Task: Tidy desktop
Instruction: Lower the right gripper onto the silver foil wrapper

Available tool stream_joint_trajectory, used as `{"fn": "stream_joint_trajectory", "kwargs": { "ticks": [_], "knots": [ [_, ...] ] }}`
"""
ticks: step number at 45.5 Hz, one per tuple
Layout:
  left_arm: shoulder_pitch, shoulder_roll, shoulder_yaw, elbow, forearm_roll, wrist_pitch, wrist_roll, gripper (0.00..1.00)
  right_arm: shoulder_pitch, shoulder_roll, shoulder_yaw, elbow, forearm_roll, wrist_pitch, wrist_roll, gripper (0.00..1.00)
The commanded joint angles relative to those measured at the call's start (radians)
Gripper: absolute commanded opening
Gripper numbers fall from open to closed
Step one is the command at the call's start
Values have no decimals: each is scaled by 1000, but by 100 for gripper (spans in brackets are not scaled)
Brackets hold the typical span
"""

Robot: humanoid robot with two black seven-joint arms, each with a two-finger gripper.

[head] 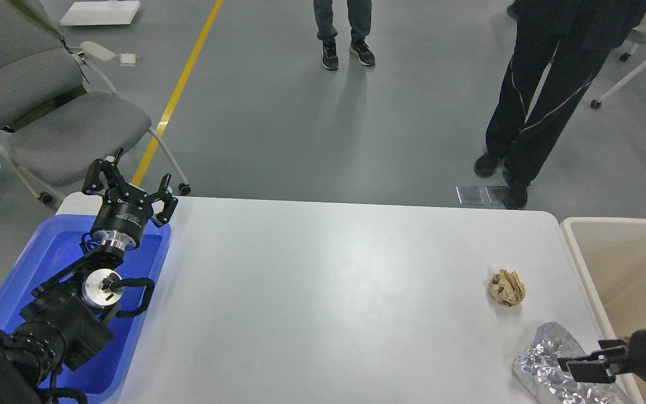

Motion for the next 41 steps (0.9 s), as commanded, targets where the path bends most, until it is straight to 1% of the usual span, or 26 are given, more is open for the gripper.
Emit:
{"fn": "stream_joint_trajectory", "kwargs": {
  "ticks": [1,4,7,19,24,31,35,36,38,39,40,41],
  "knots": [
    [0,0,0,0,0,0,0,100,13,21,-124,-104,-35,-123,67,98],
    [0,0,0,0,0,0,0,100,13,48,-135,-144,-34,-151,95,98],
    [0,0,0,0,0,2,0,100,13,78,-147,-200,-32,-187,110,96],
    [0,0,0,-1,0,0,0,100,13,166,-167,-327,-17,-238,112,93],
    [0,0,0,0,0,0,0,100,13,191,-181,-371,-17,-240,112,90],
    [0,0,0,0,0,0,0,100,16,239,-236,-477,-17,-316,121,86],
    [0,0,0,0,0,0,0,100,25,260,-253,-522,-15,-326,123,85],
    [0,0,0,0,0,0,0,100,28,263,-256,-529,-15,-326,123,83],
    [0,0,0,0,0,0,0,100,31,265,-267,-537,-15,-326,124,77],
    [0,0,1,0,0,0,0,100,33,265,-274,-539,-15,-327,126,72],
    [0,0,0,-1,0,0,0,100,36,265,-287,-539,-15,-327,129,63],
    [0,0,0,0,0,0,0,100,37,265,-294,-539,-15,-329,133,58]
  ]
}}
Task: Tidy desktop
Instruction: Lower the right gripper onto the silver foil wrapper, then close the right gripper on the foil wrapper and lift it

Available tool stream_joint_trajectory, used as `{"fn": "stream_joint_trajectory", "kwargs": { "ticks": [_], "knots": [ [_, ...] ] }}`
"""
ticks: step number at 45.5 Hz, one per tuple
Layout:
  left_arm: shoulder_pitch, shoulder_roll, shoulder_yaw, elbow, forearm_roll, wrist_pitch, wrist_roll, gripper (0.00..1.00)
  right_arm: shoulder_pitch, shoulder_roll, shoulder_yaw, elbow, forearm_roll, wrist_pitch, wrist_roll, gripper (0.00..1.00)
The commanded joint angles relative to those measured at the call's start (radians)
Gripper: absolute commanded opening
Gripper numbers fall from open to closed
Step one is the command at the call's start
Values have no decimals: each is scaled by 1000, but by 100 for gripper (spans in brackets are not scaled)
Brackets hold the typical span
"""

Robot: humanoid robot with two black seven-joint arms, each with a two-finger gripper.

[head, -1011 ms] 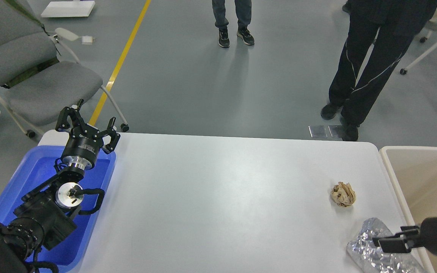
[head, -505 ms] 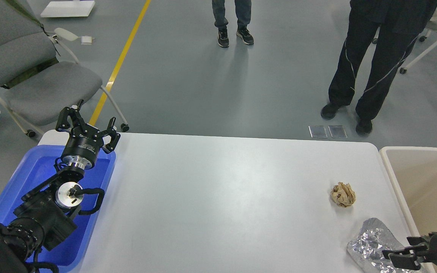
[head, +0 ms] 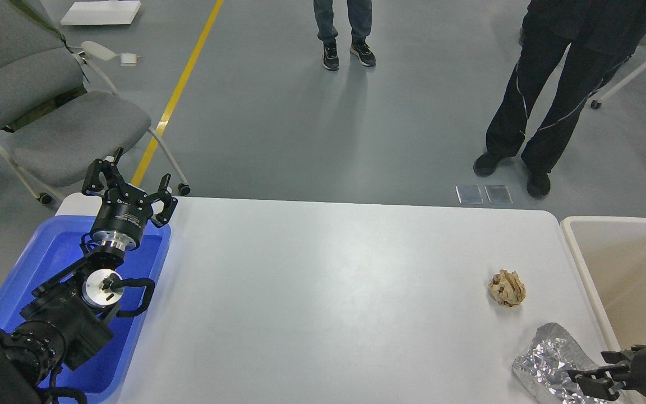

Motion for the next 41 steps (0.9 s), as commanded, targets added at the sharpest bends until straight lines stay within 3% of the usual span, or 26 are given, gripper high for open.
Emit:
{"fn": "stream_joint_trajectory", "kwargs": {
  "ticks": [1,4,6,19,41],
  "knots": [
    [0,0,0,0,0,0,0,100,19,38,-73,-81,2,-36,17,50],
    [0,0,0,-1,0,0,0,100,33,38,-90,-91,4,-35,14,15],
    [0,0,0,0,0,0,0,100,36,38,-101,-92,4,-35,16,0],
    [0,0,0,-1,0,0,0,100,54,30,-111,-92,41,-36,25,0],
    [0,0,0,-1,0,0,0,100,73,25,-111,-78,47,-36,85,0]
  ]
}}
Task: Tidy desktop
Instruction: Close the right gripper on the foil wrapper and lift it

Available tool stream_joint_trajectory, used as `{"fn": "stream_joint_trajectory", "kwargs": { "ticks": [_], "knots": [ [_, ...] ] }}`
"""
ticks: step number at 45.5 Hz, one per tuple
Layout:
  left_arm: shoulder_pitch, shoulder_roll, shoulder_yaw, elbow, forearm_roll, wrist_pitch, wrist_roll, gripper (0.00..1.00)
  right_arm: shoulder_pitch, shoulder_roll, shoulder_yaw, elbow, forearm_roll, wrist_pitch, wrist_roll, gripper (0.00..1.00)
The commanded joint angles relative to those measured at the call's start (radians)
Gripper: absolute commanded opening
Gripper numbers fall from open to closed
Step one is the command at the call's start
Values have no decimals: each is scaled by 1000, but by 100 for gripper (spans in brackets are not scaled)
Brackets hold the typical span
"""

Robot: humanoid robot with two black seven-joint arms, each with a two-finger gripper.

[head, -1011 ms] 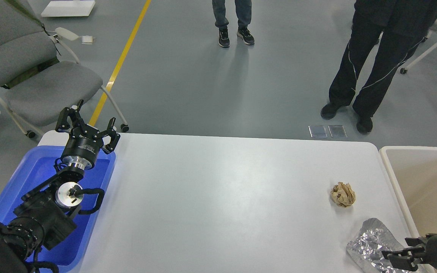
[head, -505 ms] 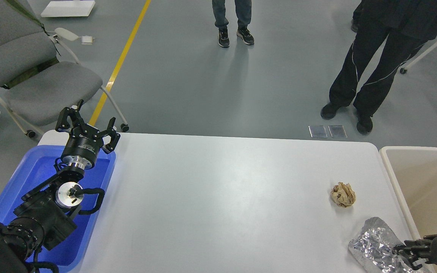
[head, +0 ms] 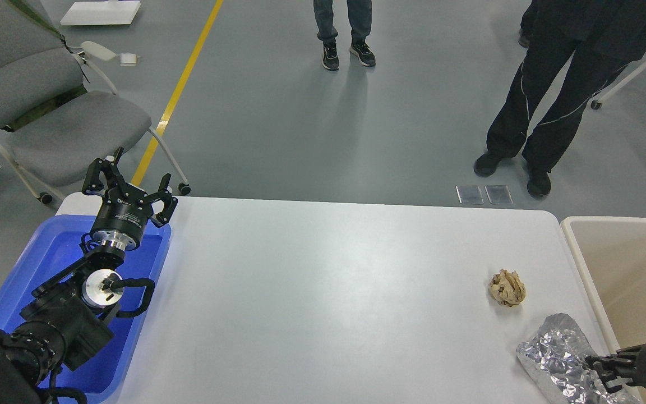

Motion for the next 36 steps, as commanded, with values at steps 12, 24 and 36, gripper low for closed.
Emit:
{"fn": "stream_joint_trajectory", "kwargs": {
  "ticks": [12,24,36],
  "knots": [
    [0,0,2,1,0,0,0,100,93,-89,-1,131,18,17,29,0],
    [0,0,0,-1,0,0,0,100,192,-237,-1,327,25,108,35,0],
    [0,0,0,-1,0,0,0,100,314,-384,3,551,25,227,36,0]
  ]
}}
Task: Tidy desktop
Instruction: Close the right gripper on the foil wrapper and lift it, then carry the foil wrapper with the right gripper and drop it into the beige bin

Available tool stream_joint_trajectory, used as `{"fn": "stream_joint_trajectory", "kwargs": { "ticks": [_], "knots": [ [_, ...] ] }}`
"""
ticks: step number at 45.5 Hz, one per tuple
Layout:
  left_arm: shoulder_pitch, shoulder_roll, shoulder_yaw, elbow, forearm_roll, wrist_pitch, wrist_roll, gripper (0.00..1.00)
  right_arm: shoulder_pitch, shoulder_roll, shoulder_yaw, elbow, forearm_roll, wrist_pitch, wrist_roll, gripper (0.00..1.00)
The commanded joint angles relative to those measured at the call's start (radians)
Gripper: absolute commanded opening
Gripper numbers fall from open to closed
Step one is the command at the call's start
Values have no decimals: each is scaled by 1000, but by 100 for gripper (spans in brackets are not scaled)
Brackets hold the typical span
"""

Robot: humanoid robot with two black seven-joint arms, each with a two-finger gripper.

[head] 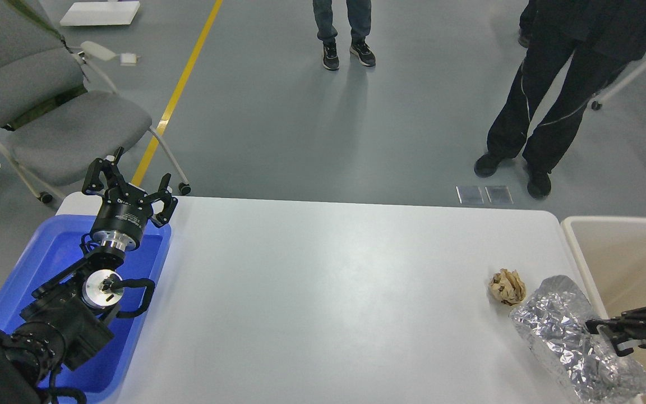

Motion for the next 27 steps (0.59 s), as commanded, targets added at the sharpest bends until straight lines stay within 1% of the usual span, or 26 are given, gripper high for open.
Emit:
{"fn": "stream_joint_trajectory", "kwargs": {
  "ticks": [1,6,12,18,24,27],
  "knots": [
    [0,0,0,-1,0,0,0,100,124,-140,3,204,2,110,3,0],
    [0,0,0,1,0,0,0,100,205,-192,6,281,6,174,3,0],
    [0,0,0,1,0,0,0,100,303,-231,14,336,6,246,6,0],
    [0,0,0,1,0,0,0,100,381,-235,15,341,8,312,15,0],
    [0,0,0,1,0,0,0,100,400,-228,14,327,34,323,18,0],
    [0,0,0,-1,0,0,0,100,400,-226,17,295,51,323,16,0]
  ]
}}
